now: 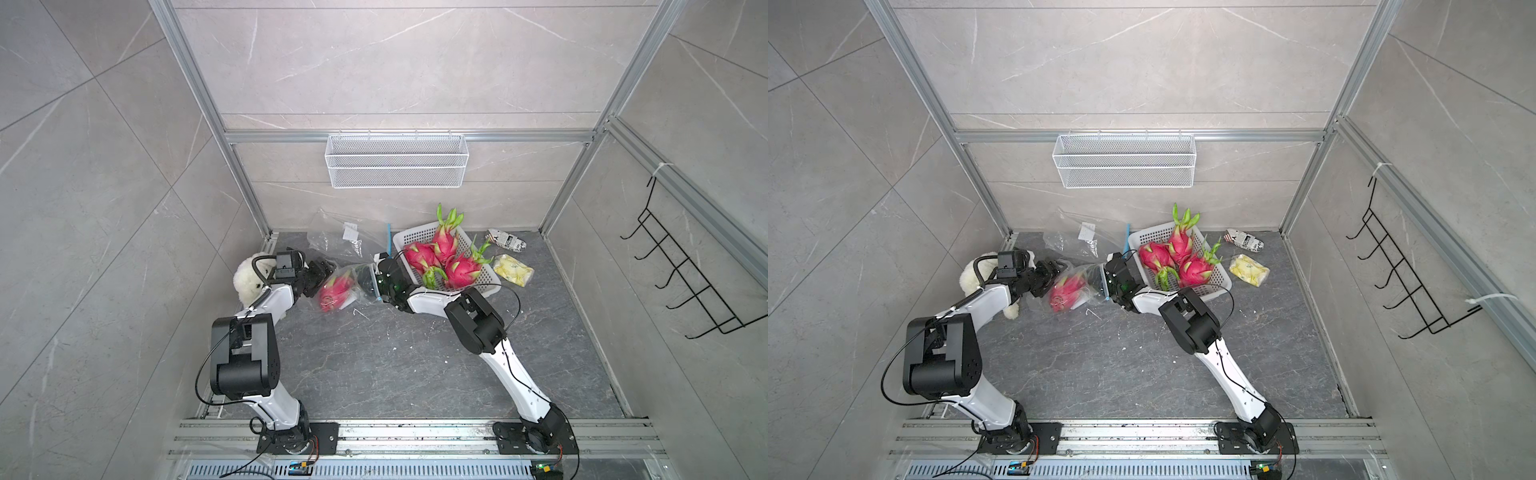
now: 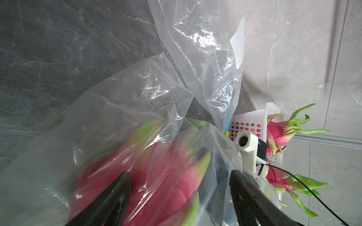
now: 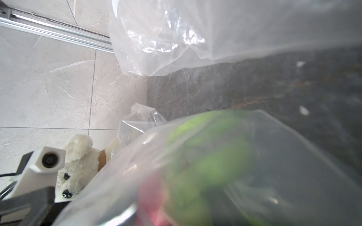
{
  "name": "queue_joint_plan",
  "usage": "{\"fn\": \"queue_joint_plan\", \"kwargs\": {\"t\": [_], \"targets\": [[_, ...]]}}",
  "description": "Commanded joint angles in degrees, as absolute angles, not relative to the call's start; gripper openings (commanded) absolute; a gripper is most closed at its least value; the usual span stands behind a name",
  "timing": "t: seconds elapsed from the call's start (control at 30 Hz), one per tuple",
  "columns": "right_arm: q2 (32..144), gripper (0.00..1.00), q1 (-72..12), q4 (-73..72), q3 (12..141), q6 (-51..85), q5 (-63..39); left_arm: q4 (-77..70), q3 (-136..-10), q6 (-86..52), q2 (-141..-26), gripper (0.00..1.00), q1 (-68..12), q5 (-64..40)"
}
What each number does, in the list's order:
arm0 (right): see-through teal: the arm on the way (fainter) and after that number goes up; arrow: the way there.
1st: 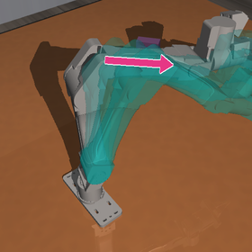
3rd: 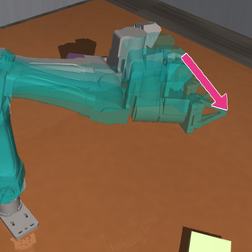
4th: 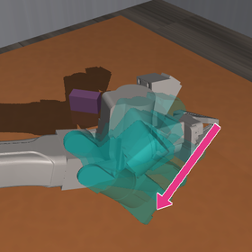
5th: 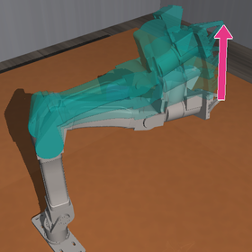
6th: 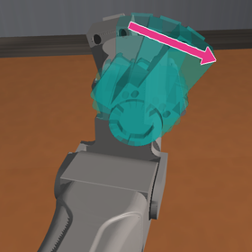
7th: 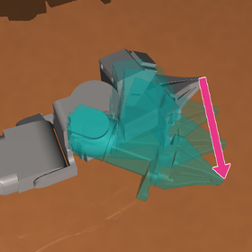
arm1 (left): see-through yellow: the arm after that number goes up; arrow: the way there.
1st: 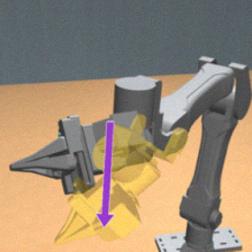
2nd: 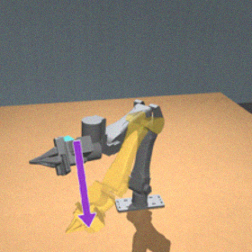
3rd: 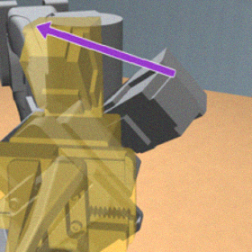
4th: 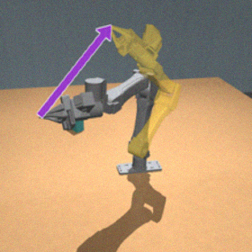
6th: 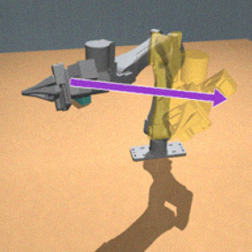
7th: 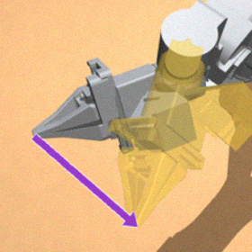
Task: Open the zip-top bag and take out the dragon fruit
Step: Pick up the dragon fruit from the zipper food storage bag.
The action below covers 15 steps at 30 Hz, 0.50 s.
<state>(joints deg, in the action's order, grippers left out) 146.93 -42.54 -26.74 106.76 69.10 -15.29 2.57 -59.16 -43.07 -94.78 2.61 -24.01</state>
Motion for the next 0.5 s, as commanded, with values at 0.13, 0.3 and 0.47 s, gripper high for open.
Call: {"fn": "queue_joint_plan", "kwargs": {"t": [0.13, 0.3, 0.47], "targets": [[153.62, 0.35, -43.99, -20.88, 117.92, 71.27, -20.76, 8.03, -58.71, -43.47, -95.36, 0.82, 1.10, -27.11], [152.39, 0.04, -43.77, -23.49, 114.43, 70.87, -20.34, 8.62, -58.62, -42.93, -94.58, 0.82, 1.14, -26.46], [147.87, 0.00, -43.26, -25.83, 109.18, 67.32, -19.70, 8.73, -58.71, -42.98, -94.44, 0.82, 1.14, -26.38]]}}
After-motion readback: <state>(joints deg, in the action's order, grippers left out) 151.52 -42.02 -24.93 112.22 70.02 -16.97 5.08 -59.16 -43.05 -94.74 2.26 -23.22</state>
